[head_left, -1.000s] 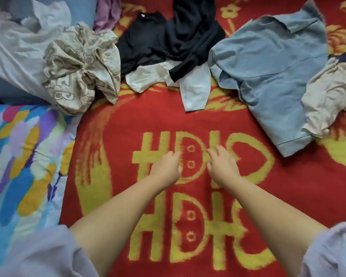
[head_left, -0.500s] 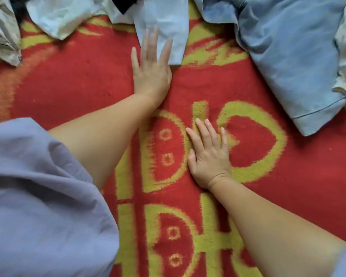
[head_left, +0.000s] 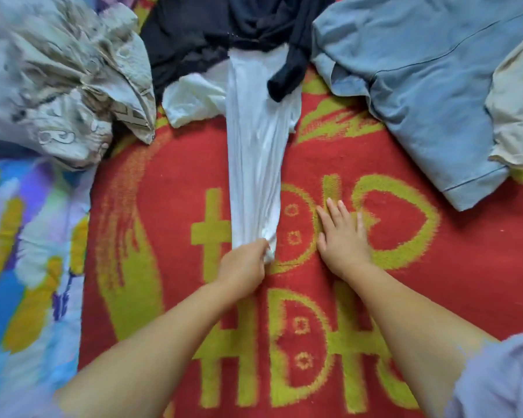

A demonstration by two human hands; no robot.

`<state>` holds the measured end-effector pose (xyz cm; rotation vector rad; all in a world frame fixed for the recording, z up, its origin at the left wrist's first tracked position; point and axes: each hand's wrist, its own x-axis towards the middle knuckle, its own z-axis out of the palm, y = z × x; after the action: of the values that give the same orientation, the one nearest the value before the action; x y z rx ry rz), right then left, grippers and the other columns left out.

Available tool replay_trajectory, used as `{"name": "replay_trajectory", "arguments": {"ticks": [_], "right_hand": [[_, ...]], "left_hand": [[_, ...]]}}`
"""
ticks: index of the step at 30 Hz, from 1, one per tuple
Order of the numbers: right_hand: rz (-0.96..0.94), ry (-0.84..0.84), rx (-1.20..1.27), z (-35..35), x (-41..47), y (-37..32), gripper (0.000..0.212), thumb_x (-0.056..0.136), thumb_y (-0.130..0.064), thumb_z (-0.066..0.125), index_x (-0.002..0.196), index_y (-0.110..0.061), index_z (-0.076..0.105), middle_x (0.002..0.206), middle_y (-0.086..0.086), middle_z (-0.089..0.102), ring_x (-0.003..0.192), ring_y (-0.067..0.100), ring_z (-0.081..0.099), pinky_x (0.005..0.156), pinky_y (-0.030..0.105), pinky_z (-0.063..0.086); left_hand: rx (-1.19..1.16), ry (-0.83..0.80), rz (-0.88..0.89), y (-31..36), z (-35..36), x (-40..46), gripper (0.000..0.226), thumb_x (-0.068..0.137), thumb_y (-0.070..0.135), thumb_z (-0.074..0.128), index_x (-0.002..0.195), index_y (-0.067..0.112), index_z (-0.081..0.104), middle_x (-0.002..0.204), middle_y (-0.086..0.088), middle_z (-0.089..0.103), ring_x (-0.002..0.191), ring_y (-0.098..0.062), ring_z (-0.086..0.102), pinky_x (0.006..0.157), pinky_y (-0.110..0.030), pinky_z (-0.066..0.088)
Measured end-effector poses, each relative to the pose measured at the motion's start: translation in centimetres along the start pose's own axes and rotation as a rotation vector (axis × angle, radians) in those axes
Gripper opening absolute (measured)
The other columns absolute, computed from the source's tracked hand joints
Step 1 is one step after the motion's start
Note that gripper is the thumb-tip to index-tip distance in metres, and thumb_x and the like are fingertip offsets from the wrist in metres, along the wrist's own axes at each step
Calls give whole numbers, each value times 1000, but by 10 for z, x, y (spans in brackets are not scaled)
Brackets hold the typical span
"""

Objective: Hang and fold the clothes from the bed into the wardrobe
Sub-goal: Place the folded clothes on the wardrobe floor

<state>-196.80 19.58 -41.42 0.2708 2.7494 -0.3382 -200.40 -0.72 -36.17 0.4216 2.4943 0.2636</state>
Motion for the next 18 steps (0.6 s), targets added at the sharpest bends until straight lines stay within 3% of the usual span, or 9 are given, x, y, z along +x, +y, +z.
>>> {"name": "replay_trajectory", "arguments": {"ticks": [3, 5, 7, 9, 11, 12, 14, 17, 18], "right_hand": [[-111, -249, 88, -37, -43, -25, 89, 92, -34, 55, 153, -23, -8, 162, -1, -6, 149, 19, -4, 119, 49, 12], [-255, -318, 3, -66, -77, -46, 96, 90, -36, 59, 151, -28, -14, 160, -3, -15, 148, 21, -9, 117, 52, 10], [-340, -343, -87, -102, -104, -62, 79, 93, -25, 51, 153, -30, 1, 160, -2, -18, 147, 21, -15, 116, 53, 5], [-455, -341, -184, -142, -126, -73, 53, 95, -17, 45, 146, -27, 34, 162, 2, 2, 149, 22, -6, 116, 51, 9], [-476, -306, -143, -189, -141, -82, 31, 93, -17, 45, 122, -22, 57, 143, 7, 45, 138, 24, 34, 102, 37, 33], [-430, -278, -65, -214, -147, -86, 21, 93, -14, 46, 109, -18, 59, 126, 8, 58, 117, 24, 51, 83, 30, 37], [-348, -197, 107, -265, -159, -96, 11, 94, -9, 44, 91, -15, 53, 104, 14, 64, 86, 21, 50, 67, 28, 28], [-291, -52, 330, -336, -173, -113, 20, 97, -11, 40, 83, -11, 55, 86, 6, 58, 84, 24, 53, 64, 30, 32], [-292, -9, 386, -358, -179, -121, 24, 97, -12, 39, 84, -11, 59, 83, 2, 58, 82, 21, 53, 64, 29, 36]], "left_hand": [[-193, -105, -59, 7, 2, -76, 22, 97, 15, 37, 109, 16, 55, 104, -16, 65, 97, -36, 59, 69, -35, 40], [-317, -150, -21, 35, -13, -121, 24, 96, 13, 36, 108, 14, 56, 102, -18, 64, 97, -34, 58, 74, -34, 41], [-445, -163, 51, 73, -43, -167, 24, 94, 8, 37, 98, 13, 60, 90, -7, 65, 87, -23, 57, 69, -28, 36], [-639, -131, 104, 100, -86, -202, 30, 87, 7, 39, 71, 24, 59, 66, 13, 59, 64, -5, 51, 64, -24, 36], [-766, -10, 120, 108, -135, -221, 31, 79, 14, 40, 54, 27, 52, 51, 14, 52, 52, -1, 44, 58, -24, 37], [-804, 63, 132, 108, -161, -228, 27, 76, 18, 40, 53, 26, 52, 48, 15, 49, 49, 0, 42, 55, -22, 35], [-835, 246, 147, 101, -210, -240, 19, 74, 22, 41, 60, 21, 54, 46, 14, 47, 47, 1, 41, 52, -17, 31], [-960, 506, 163, 84, -266, -250, 15, 87, 15, 48, 77, 13, 60, 66, 11, 53, 60, 3, 48, 54, -11, 36], [-1021, 556, 175, 80, -276, -252, 13, 90, 21, 51, 88, 11, 60, 74, 9, 54, 67, 1, 50, 57, -10, 38]]}}
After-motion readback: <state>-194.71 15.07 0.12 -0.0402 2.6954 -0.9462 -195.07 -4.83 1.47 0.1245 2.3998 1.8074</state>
